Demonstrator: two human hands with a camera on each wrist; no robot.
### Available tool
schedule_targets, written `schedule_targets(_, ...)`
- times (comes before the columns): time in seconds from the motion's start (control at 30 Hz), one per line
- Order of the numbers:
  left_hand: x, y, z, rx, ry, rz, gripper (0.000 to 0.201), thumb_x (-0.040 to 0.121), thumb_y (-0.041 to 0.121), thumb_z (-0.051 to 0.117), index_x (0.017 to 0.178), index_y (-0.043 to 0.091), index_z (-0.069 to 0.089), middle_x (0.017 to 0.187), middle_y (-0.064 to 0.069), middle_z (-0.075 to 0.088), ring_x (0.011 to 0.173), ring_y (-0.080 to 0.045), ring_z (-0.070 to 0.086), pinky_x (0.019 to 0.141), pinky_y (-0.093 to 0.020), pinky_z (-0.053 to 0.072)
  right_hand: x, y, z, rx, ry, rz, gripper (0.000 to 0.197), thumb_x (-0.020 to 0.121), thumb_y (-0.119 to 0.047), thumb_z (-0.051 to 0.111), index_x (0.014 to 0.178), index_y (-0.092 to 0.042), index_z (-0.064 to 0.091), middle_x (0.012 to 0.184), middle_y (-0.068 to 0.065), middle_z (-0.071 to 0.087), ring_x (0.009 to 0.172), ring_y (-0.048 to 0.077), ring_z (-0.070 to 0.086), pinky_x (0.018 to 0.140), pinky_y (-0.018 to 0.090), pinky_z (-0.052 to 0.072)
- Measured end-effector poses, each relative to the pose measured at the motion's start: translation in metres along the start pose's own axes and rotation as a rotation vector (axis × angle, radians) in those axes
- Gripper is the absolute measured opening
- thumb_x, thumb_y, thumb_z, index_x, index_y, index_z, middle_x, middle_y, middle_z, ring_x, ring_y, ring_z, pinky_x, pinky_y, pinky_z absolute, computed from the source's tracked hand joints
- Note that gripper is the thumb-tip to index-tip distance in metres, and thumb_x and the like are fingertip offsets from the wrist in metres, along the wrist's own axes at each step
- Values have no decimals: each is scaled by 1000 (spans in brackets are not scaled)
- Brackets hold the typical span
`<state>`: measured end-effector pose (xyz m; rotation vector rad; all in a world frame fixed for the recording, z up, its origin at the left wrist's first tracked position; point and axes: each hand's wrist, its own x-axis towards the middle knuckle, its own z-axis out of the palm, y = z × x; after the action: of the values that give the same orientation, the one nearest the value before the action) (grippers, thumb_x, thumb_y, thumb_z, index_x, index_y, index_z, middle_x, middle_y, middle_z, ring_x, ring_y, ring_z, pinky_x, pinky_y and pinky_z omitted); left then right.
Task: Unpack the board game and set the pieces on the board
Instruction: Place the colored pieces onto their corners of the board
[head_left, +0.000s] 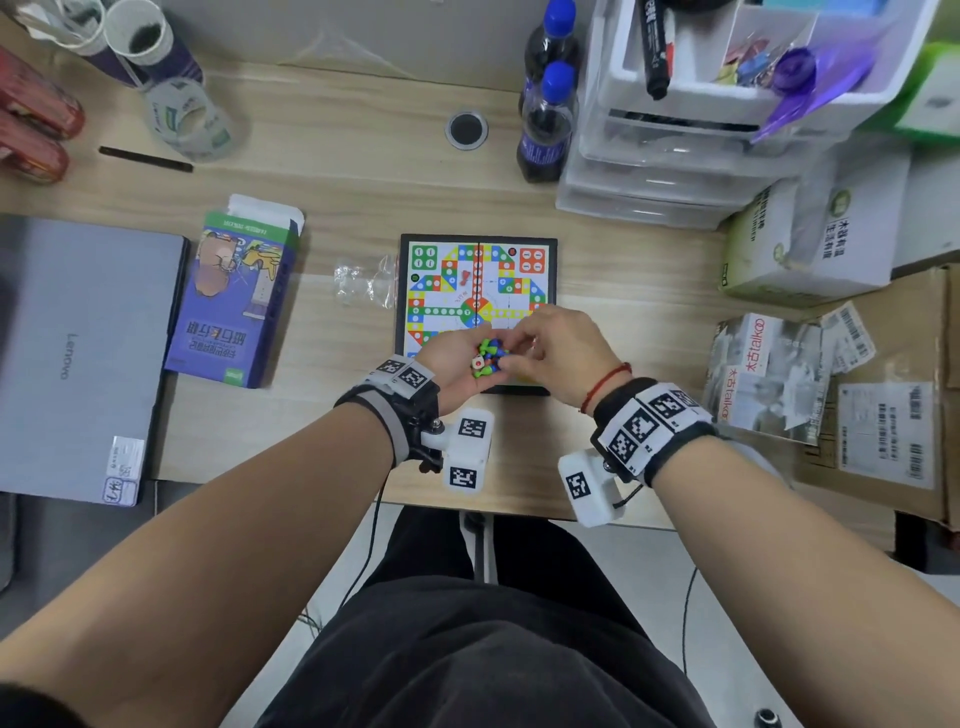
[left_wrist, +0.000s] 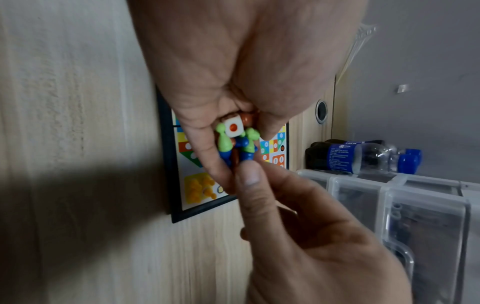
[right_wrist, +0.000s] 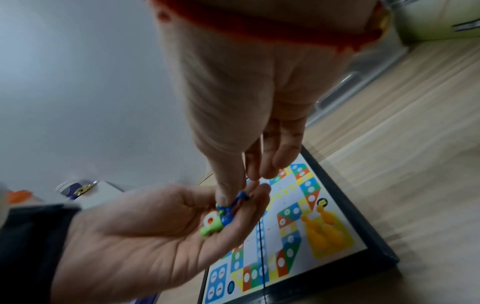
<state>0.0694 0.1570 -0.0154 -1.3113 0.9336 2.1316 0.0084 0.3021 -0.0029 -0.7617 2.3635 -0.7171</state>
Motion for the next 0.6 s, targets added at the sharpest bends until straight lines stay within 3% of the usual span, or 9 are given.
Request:
schedule_targets(0.1, -2, 3, 0, 50, -13, 17, 31, 103, 27, 45, 98, 4, 66, 99, -12, 70, 87, -21, 68, 85, -35, 56, 2, -5, 1, -25, -15, 7, 16, 79, -28, 74, 90, -18, 73, 89, 5, 62, 75, 20, 59, 75, 33, 50)
schedule_targets(0.2, -2, 6, -6, 23, -30, 31, 35, 100, 29, 51, 112, -1, 63, 123, -19, 65, 113, -28, 64, 98, -41, 51, 3, -8, 1, -11, -5, 13, 14, 82, -26, 70, 92, -17, 72, 91, 4, 67, 75, 17, 57, 77, 34, 50)
schedule_targets(0.3, -4, 5, -10, -12, -33, 55, 40, 95, 26, 60, 120, -5, 60, 128, -21, 61, 110, -28, 64, 91, -37, 56, 3, -9, 0, 6, -12, 33, 12, 84, -25, 68, 92, -16, 70, 89, 1, 72, 78, 17, 62, 79, 34, 52)
schedule_targets(0.4, -5, 3, -12, 35, -50, 97, 43, 92, 21, 65, 122, -9, 59, 113, -21, 63, 96, -24, 66, 82, -28, 58, 4, -6, 0, 71, 27, 66, 8, 82, -21, 69, 88, -16, 70, 84, 1, 73, 79, 18, 66, 80, 35, 54)
schedule_targets(0.6, -5, 3, -15, 82, -71, 103, 35, 95, 16, 60, 117, -11, 60, 94, -17, 63, 81, -19, 66, 78, -21, 57, 6, -10, -4, 108, 90, 55, 7, 82, -20, 70, 87, -16, 72, 78, -2, 73, 69, 10, 63, 77, 26, 53)
